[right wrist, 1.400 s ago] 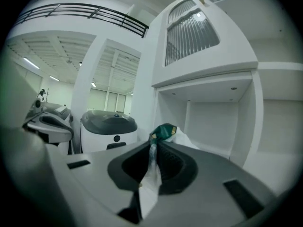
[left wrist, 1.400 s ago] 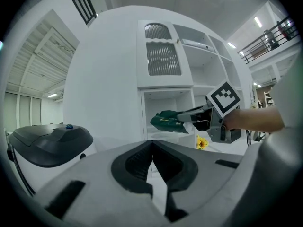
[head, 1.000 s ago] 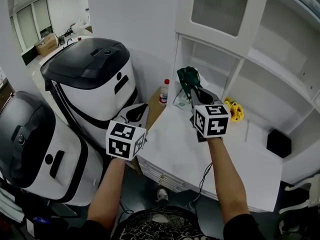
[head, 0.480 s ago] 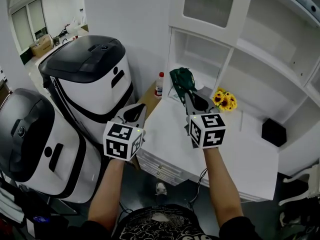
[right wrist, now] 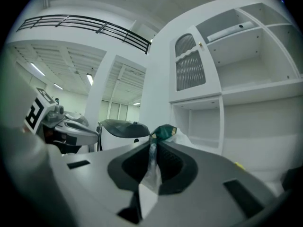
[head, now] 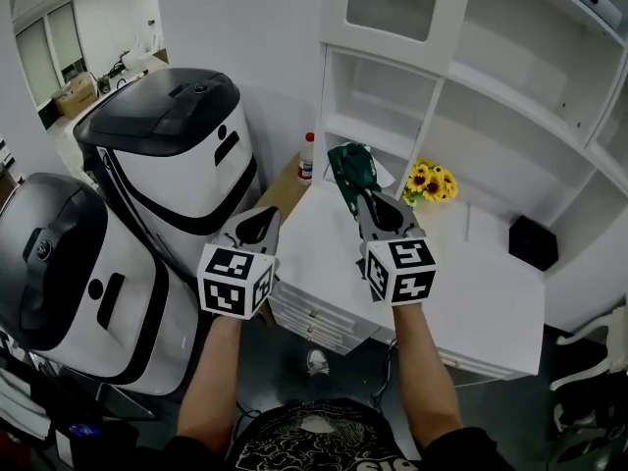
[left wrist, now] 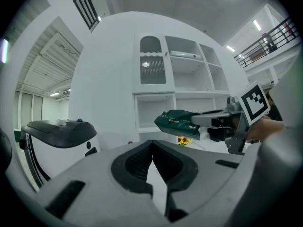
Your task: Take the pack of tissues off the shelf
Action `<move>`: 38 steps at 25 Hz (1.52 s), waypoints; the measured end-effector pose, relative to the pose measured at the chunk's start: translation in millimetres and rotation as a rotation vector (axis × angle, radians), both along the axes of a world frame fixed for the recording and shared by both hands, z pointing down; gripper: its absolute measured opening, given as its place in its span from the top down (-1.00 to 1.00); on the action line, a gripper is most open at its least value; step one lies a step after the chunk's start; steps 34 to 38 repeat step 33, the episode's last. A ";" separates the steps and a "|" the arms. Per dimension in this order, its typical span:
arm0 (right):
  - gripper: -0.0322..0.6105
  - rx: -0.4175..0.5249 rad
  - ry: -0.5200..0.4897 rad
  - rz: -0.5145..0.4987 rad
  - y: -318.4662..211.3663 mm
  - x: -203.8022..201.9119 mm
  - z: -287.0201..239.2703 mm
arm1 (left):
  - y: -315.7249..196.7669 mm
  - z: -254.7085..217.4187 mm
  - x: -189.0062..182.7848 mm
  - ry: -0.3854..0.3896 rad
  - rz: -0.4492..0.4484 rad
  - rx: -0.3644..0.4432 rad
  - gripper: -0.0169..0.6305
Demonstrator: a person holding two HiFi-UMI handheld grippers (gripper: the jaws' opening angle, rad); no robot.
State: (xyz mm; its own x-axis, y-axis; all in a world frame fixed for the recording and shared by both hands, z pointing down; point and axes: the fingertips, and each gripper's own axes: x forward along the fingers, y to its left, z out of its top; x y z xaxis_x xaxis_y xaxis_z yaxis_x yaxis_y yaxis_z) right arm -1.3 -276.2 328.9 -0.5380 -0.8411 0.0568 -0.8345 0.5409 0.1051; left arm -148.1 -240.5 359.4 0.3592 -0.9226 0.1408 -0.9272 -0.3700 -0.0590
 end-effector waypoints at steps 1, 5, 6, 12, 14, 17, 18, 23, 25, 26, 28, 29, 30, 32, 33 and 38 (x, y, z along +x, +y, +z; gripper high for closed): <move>0.81 -0.002 -0.002 -0.002 4.1 -0.7 2.4 | 2.9 1.4 -0.7 0.004 -0.002 -0.001 0.93; 0.81 -0.013 -0.006 -0.008 19.3 -5.0 12.7 | 15.7 9.2 -5.2 0.005 -0.007 -0.010 0.93; 0.81 -0.015 -0.004 -0.007 22.5 -5.3 14.8 | 19.2 11.1 -6.5 0.002 -0.009 -0.012 0.93; 0.81 -0.014 -0.008 -0.005 34.4 -5.6 18.8 | 32.4 13.5 -16.1 -0.002 -0.022 -0.011 0.93; 0.81 -0.009 -0.005 -0.005 36.1 -5.8 18.9 | 33.8 12.6 -17.1 -0.003 -0.023 -0.009 0.93; 0.81 -0.005 -0.004 -0.004 39.0 -5.8 18.4 | 35.2 9.8 -15.4 -0.002 -0.018 -0.004 0.93; 0.81 -0.005 -0.003 -0.004 40.3 -5.9 18.2 | 35.8 8.9 -14.4 -0.003 -0.015 -0.003 0.93; 0.81 -0.001 -0.004 -0.003 46.2 -5.8 14.7 | 38.9 7.7 -8.6 -0.004 -0.001 -0.001 0.93; 0.81 0.002 -0.006 -0.004 47.9 -5.9 12.5 | 40.7 7.6 -8.0 -0.004 0.000 -0.001 0.93; 0.81 0.004 -0.007 -0.005 48.7 -6.3 11.8 | 41.7 7.4 -8.7 -0.003 -0.002 -0.001 0.93; 0.81 0.005 -0.010 -0.007 50.3 -7.5 10.8 | 43.5 6.3 -10.9 -0.001 -0.007 0.001 0.93; 0.81 0.006 -0.011 -0.007 50.9 -8.1 10.5 | 44.0 5.3 -11.8 0.000 -0.009 0.003 0.93; 0.81 0.006 -0.010 -0.008 51.5 -8.9 10.2 | 44.4 4.4 -12.6 0.001 -0.010 0.005 0.93; 0.81 0.006 -0.008 -0.010 52.5 -10.4 10.1 | 45.0 3.0 -13.5 0.001 -0.010 0.007 0.93; 0.81 0.006 -0.006 -0.011 53.0 -11.2 10.0 | 45.3 2.4 -13.9 0.001 -0.010 0.008 0.93; 0.81 0.006 -0.006 -0.011 53.0 -11.2 10.0 | 45.3 2.4 -13.9 0.001 -0.010 0.008 0.93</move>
